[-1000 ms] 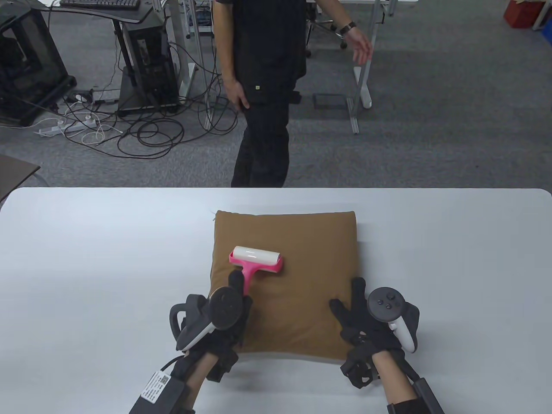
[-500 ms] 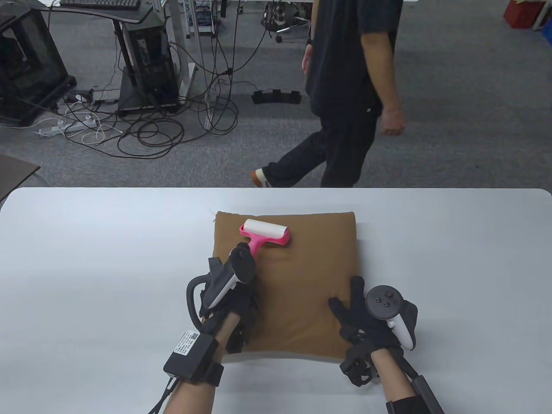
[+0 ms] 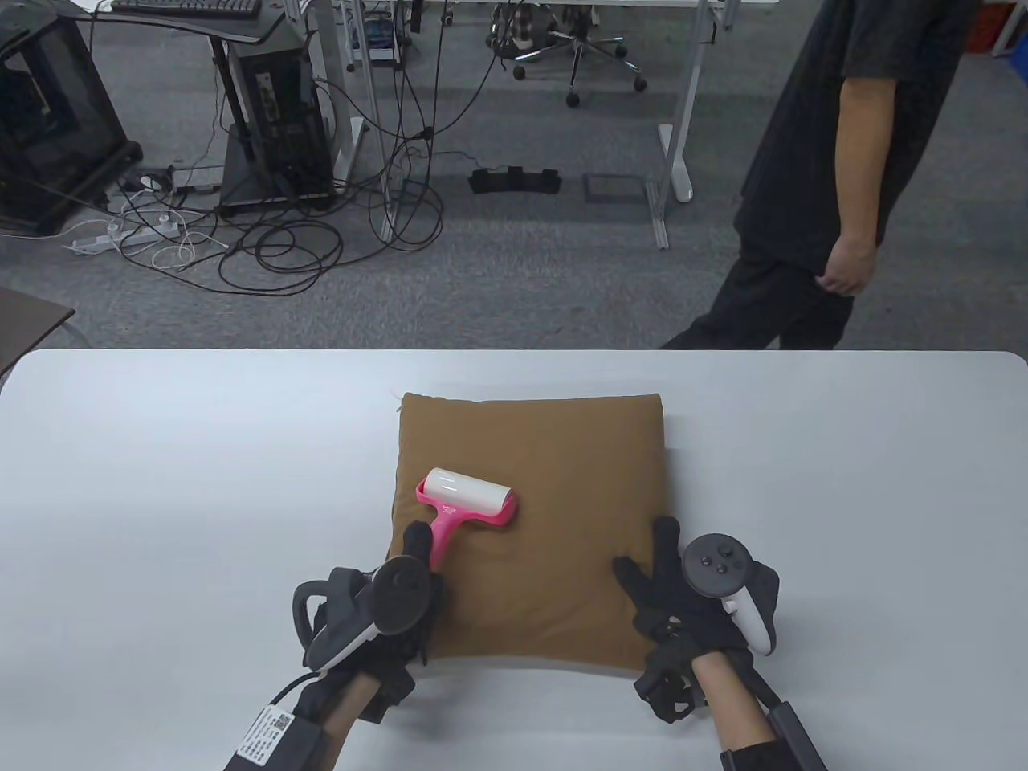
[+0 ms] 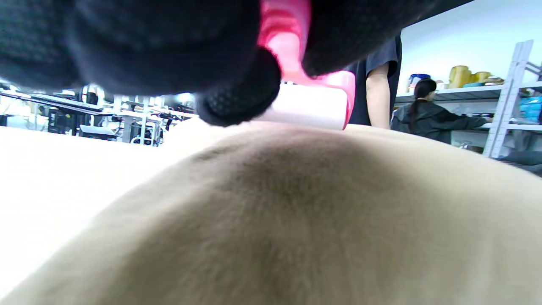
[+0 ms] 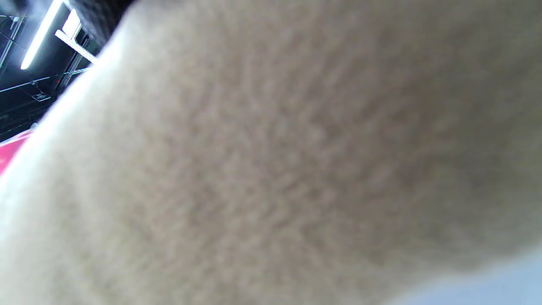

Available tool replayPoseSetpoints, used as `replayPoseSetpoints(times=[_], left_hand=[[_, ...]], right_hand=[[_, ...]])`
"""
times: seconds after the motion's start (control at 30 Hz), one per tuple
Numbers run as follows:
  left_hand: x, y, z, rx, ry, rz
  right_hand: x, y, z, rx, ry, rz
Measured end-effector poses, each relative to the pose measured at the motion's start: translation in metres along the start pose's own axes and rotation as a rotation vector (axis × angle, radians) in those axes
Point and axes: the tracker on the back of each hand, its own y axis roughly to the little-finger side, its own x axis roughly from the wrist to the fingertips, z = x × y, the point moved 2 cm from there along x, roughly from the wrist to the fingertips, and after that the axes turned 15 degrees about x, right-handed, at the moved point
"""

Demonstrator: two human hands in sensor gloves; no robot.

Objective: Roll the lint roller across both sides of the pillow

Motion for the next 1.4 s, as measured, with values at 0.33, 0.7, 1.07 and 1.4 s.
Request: replayPoseSetpoints(times=[0.33,0.7,1.07,1.4], left_hand=[[-0.046,0.016,0.017,0.041,-0.093,-0.103],[-0.062,0.044,0.037,-0.086,-0.131,-0.085],[-0.026,0.022,0.048,-0.515,-0.378,0.04],[-0.01,-0.04,-0.003,-0.729,-0.204,-0.166]], right_hand=[[-0.003,0.002,-0.001,-0.022,0.006,0.016],[-0.01,-0.004,-0.002,-0.075,0.065,0.014],[-0.075,-0.083,0.009,-0.168,0.247,-0.451],[-0.083,-0.086,0.051,0.171,0.008,-0.435]])
